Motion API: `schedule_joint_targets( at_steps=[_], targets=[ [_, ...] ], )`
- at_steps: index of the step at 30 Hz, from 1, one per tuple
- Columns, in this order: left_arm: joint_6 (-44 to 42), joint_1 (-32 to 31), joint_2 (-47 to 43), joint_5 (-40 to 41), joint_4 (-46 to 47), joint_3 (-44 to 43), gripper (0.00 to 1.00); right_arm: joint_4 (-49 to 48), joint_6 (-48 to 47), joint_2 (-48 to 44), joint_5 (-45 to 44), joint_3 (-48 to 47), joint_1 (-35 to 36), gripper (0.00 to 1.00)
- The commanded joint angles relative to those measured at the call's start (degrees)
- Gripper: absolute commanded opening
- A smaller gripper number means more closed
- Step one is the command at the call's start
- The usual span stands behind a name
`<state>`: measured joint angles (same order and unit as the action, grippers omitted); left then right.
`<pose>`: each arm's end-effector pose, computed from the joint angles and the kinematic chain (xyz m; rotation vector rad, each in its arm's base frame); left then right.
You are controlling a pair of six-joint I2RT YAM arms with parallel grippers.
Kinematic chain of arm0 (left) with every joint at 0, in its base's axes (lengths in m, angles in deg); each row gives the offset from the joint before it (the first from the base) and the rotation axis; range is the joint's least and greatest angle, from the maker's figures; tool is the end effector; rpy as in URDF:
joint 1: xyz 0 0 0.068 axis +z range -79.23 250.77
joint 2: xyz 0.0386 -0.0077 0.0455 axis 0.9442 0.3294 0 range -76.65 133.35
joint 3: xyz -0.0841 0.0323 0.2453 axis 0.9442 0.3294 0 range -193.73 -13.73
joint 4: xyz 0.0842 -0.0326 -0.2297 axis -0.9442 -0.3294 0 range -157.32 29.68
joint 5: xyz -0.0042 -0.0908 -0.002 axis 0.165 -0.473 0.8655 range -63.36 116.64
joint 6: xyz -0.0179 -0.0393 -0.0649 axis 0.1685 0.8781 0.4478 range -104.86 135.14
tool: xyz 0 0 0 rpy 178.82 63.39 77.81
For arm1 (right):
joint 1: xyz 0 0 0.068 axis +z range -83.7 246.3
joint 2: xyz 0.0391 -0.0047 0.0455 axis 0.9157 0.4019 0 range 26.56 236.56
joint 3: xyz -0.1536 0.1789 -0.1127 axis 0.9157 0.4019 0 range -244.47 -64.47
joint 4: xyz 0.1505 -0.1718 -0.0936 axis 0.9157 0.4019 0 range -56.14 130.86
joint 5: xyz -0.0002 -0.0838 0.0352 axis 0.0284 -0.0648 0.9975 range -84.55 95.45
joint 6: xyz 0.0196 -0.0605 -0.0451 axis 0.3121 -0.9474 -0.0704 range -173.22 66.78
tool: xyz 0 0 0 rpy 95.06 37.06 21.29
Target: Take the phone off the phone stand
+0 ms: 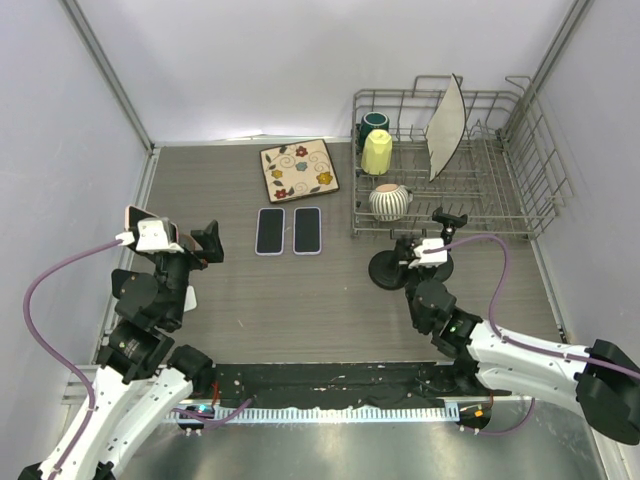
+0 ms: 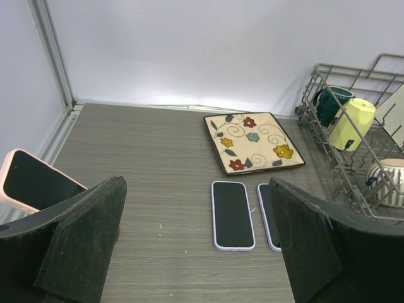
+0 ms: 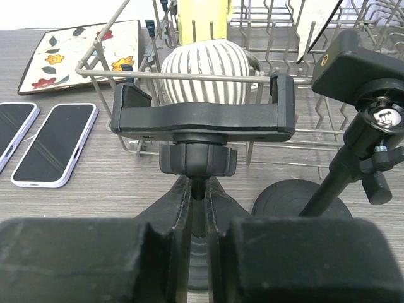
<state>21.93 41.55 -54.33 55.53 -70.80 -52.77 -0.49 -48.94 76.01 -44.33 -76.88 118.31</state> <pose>0.1210 -0.0308 0.3471 -0.1239 1.4719 -0.1416 0.1583 0.1201 0.2093 0.0003 1.6015 0.0598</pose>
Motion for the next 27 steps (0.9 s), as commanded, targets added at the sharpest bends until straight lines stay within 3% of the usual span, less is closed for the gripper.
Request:
schedule_joint_targets(
  at_steps=[1,8,14,21,27],
  targets=[
    [-1.0,0.6,0.6,0.6,2.8,-0.1,1.00,-0.5,0.6,-2.0,1.8,0.1,-0.2,0.21],
    [-1.1,0.6,1.7,0.6,2.6,-0.2,1.00,1.4,1.3,-2.1,6.3,-0.2,-0.2,0.44],
    [-1.2,0.6,2.4,0.7,2.5,-0.2,1.00,4.0,2.3,-3.7,7.9,-0.6,-0.2,0.58],
    [-1.1,0.7,3.5,1.3,2.2,-0.3,1.00,15.8,4.2,-9.2,10.9,-4.0,-0.2,0.85],
    [0.1,0.6,5.0,3.9,1.6,-0.7,1.00,29.7,9.1,-16.0,10.4,-8.7,-0.2,0.89]
  ],
)
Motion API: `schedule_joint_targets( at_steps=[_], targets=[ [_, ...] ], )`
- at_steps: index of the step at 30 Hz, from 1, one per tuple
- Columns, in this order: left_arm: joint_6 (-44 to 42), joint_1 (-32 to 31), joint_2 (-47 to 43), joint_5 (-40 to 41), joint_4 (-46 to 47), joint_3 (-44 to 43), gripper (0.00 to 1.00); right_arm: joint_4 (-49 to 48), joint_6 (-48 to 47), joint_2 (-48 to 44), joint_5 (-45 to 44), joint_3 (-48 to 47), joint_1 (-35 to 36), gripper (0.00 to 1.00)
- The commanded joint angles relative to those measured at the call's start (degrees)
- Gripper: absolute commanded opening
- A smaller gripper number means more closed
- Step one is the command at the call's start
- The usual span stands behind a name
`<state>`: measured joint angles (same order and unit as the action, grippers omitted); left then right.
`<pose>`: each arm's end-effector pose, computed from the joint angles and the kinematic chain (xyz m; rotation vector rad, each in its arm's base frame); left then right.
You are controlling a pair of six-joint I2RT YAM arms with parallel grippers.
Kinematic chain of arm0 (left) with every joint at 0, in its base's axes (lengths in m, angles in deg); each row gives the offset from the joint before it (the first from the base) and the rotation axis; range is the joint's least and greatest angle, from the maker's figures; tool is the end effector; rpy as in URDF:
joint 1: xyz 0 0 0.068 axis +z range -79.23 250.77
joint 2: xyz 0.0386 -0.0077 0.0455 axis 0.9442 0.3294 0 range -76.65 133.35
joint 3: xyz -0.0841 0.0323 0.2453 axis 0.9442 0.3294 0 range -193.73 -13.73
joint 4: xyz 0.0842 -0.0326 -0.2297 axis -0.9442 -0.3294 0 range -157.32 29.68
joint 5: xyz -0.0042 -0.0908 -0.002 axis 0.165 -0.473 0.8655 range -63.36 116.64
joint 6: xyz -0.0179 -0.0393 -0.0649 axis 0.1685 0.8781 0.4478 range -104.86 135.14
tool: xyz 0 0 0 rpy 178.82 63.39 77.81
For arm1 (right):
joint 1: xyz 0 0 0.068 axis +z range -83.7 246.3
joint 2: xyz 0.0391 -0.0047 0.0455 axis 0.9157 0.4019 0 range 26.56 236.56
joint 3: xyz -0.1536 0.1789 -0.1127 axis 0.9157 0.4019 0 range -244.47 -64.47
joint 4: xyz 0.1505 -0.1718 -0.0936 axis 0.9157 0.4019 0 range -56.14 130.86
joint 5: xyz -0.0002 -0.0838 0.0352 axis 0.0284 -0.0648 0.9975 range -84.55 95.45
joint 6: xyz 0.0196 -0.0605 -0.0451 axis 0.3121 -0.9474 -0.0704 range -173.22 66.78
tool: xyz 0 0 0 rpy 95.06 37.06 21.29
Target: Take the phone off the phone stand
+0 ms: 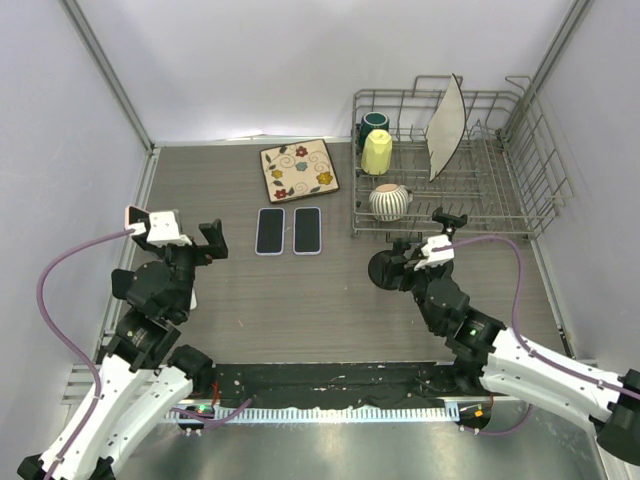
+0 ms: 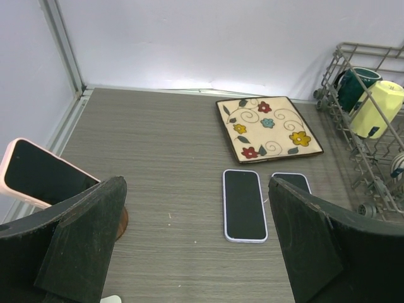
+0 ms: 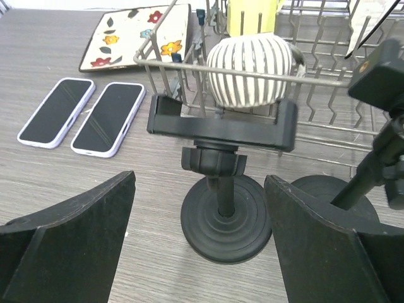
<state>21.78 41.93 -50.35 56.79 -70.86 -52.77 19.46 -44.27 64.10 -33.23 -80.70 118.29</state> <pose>0.1352 -0.0362 0.3394 -0.1216 1.5335 -0.0890 0.1440 0.1167 0.2245 -0.1237 1.6657 0.2341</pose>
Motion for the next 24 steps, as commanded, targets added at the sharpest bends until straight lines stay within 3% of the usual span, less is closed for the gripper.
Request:
schedule_joint_targets(
  at_steps=[1,9,18,24],
  targets=[
    [0.4,0.4,1.5,2.9,1.6,-0.8,1.00,11.4,5.1,-6.3,-1.1,-5.4,-0.2,0.89],
    [4.5,0.5,7.9,7.3,-1.3,-3.3,1.00,22.4,6.0,-14.2,-4.7,-11.7,-0.2,0.90],
    [22.1,4.0,23.0,28.1,-17.6,-16.1,1.00,23.4,4.8,-17.8,-6.9,-11.0,-0.2,0.89],
    [22.5,13.1,23.3,23.5,-15.1,-15.0,1.00,25.0,6.7,-22.3,-6.2,-10.1,-0.2,0.89]
  ],
)
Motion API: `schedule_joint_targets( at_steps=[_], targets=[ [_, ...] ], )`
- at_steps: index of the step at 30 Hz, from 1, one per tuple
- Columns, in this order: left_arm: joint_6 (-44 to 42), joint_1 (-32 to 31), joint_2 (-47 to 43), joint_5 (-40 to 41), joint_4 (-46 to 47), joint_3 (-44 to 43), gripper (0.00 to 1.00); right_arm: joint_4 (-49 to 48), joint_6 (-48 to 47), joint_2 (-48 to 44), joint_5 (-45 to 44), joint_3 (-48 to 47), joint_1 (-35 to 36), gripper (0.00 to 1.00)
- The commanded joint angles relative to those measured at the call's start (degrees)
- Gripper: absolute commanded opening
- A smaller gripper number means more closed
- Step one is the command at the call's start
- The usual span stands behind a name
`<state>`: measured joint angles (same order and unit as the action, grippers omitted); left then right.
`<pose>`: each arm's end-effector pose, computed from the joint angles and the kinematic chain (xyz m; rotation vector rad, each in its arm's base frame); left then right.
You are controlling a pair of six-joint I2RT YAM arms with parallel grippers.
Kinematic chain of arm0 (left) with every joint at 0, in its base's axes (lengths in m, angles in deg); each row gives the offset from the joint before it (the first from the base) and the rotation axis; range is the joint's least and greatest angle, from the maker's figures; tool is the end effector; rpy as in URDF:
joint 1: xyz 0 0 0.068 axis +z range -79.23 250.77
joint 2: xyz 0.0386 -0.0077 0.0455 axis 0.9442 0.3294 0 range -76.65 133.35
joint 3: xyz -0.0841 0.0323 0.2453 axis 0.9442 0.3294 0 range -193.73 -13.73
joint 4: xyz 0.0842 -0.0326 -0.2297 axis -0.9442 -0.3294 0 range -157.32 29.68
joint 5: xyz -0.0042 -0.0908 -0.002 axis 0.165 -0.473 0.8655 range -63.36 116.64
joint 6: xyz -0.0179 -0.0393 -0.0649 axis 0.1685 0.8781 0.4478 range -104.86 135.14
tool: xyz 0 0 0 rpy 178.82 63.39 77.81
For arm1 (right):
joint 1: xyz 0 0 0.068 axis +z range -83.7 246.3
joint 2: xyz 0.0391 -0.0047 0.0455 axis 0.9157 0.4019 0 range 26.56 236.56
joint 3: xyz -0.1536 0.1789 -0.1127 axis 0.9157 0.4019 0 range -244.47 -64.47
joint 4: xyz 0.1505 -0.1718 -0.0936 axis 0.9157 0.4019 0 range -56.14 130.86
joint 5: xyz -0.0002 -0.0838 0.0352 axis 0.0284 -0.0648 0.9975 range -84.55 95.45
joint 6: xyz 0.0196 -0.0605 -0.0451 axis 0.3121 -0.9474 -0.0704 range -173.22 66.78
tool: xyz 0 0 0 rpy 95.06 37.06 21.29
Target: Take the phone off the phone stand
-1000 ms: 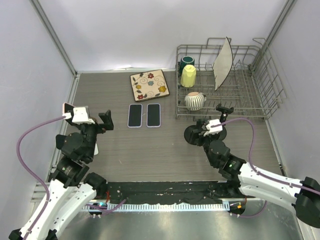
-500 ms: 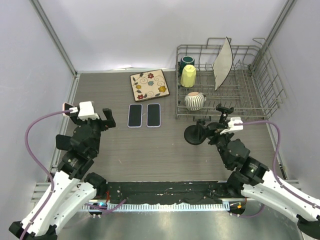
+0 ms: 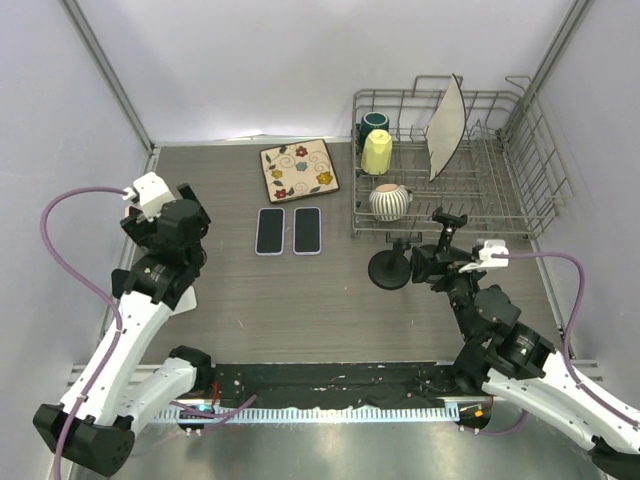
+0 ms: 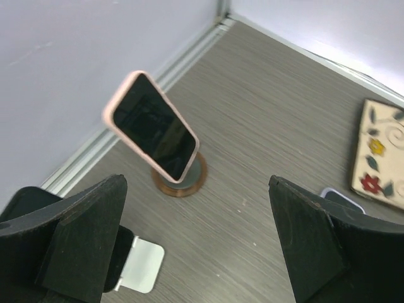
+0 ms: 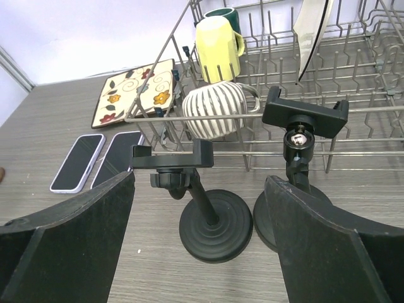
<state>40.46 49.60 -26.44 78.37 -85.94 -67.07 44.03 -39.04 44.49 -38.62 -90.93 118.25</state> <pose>0.1968 -0.0201 0.3356 -0.6237 1.7111 0.3148 0.1103 0.0658 0.2810 0.0720 1.5970 0.2840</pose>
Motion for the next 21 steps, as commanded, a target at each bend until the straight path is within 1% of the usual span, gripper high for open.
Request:
schedule_joint_targets(
  at_steps=[1,2,3,4,5,6,7,8,10,11,15,19,21],
  targets=[
    [3.9,6.8,-1.2,1.5,1.1,0.4,1.00,0.4,1.6,-4.0,-0.7,0.3,-0.2,0.89],
    [3.8,9.9,-1.5,0.7,1.7,1.1,1.00,0.4,1.8,-4.5,-0.5,0.5,-0.2,0.89],
    [3.7,11.5,-1.9,-1.3,2.8,1.9,1.00,0.4,1.8,-4.9,-0.2,0.7,-0.2,0.89],
    [3.7,13.2,-2.3,-3.0,4.6,3.5,0.98,0.4,1.9,-5.4,0.0,0.7,-0.2,0.89],
    [4.7,16.7,-2.6,-4.7,5.5,4.2,0.98,0.4,1.9,-5.4,0.3,0.8,-0.2,0.88],
    [5.4,18.5,-2.8,-8.1,6.1,4.8,0.95,0.3,1.9,-5.4,0.7,0.6,-0.2,0.89],
    [6.4,20.4,-2.8,-9.6,7.3,6.0,0.94,0.4,1.9,-5.4,0.7,0.5,-0.2,0.88],
    [7.1,24.4,-2.7,-10.9,7.9,6.6,0.92,0.6,1.9,-5.1,1.0,0.4,-0.1,0.88],
    [8.9,27.3,-2.4,-13.9,10.3,8.1,0.88,0.7,1.9,-5.1,1.4,0.4,-0.2,0.88],
    [8.9,28.8,-2.0,-14.0,11.5,8.6,0.87,0.8,1.9,-5.3,1.5,0.3,-0.1,0.88],
    [7.4,30.0,-0.3,-17.1,17.7,10.6,0.78,0.9,1.8,-5.6,1.9,0.3,-0.1,0.88],
    [9.0,33.3,3.0,-18.8,18.5,11.2,0.75,1.1,1.8,-5.8,2.3,0.2,-0.2,0.88],
    [9.7,34.5,4.8,-21.0,19.3,11.6,0.73,1.2,1.8,-5.9,2.3,0.1,-0.1,0.87]
  ],
)
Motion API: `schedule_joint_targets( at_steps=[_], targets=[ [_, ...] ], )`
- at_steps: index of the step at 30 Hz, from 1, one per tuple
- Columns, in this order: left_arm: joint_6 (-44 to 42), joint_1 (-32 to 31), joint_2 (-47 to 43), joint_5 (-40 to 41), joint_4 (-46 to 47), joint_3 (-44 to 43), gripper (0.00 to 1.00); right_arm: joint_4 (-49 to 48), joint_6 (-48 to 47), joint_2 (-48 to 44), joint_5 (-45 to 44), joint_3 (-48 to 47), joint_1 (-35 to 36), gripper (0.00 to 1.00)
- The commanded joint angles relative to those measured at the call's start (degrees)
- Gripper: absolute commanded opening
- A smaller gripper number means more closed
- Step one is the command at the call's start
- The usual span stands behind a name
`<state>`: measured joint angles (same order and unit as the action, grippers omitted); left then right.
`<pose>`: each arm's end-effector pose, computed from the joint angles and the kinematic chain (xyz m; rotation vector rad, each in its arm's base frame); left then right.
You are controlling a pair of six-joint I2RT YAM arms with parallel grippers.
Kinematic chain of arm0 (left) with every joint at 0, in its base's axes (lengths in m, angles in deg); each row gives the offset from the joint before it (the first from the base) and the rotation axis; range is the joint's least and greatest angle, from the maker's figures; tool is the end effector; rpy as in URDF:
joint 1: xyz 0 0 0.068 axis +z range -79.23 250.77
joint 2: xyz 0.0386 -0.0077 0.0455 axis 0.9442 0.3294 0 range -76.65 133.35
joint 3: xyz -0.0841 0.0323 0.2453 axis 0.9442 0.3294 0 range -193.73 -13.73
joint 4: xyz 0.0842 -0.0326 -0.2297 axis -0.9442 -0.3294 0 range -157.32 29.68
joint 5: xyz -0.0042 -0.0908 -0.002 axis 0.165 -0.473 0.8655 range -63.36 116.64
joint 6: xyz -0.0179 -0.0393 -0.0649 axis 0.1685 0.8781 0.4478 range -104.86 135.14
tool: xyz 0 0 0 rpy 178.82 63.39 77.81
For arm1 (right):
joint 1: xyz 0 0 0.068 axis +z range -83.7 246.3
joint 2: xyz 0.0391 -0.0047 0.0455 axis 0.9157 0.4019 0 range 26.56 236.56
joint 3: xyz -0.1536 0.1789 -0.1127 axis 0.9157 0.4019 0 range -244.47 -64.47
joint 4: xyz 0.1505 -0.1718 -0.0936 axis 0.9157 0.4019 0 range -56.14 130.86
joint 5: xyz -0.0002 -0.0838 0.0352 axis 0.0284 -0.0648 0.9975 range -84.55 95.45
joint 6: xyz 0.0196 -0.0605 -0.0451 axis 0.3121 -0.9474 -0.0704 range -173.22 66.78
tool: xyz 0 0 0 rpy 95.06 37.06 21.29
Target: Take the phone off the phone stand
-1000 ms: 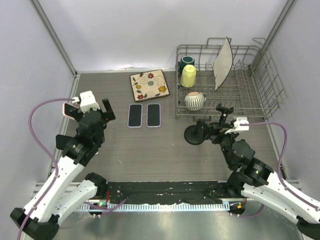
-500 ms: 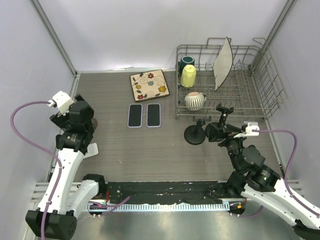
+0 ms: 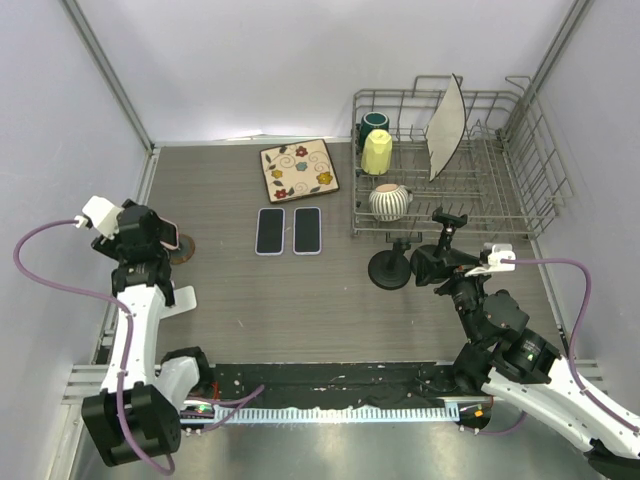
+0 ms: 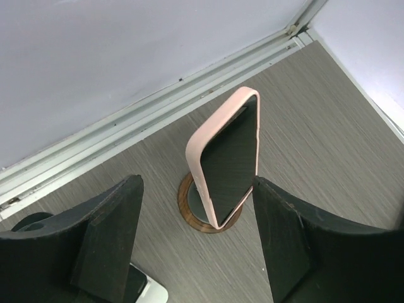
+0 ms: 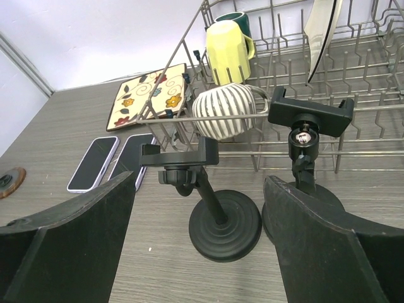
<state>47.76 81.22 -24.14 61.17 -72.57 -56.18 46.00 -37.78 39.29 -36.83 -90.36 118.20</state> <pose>0.2115 0.0774 0.2837 -1.0445 1.5898 0.3279 0.1012 0.0565 0.2819 0.0890 1.5660 0.3539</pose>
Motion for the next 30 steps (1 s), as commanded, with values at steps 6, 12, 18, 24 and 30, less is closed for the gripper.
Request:
schedule_joint_targets(
  at_steps=[6,12,18,24,30],
  targets=[
    [4.4,7.0,7.1,-10.7,7.5,0.2,0.71,-0.9,0.6,-0.8,1.1,-0.2,0.0,0.87],
    [3.9,9.6,10.5,-15.0,10.6,0.3,0.65,-1.0,0.6,0.2,1.4,-0.4,0.0,0.87],
    [2.8,10.6,11.5,-18.2,11.9,0.6,0.50,-1.1,0.5,0.4,1.8,-0.2,0.0,0.87],
    [0.9,10.6,10.0,-19.2,11.8,0.5,0.30,-1.3,0.5,0.8,1.9,-0.1,0.0,0.87],
    [-0.4,10.6,7.9,-19.7,10.5,-0.1,0.16,-1.4,0.4,1.3,2.2,-0.2,0.0,0.87]
  ],
)
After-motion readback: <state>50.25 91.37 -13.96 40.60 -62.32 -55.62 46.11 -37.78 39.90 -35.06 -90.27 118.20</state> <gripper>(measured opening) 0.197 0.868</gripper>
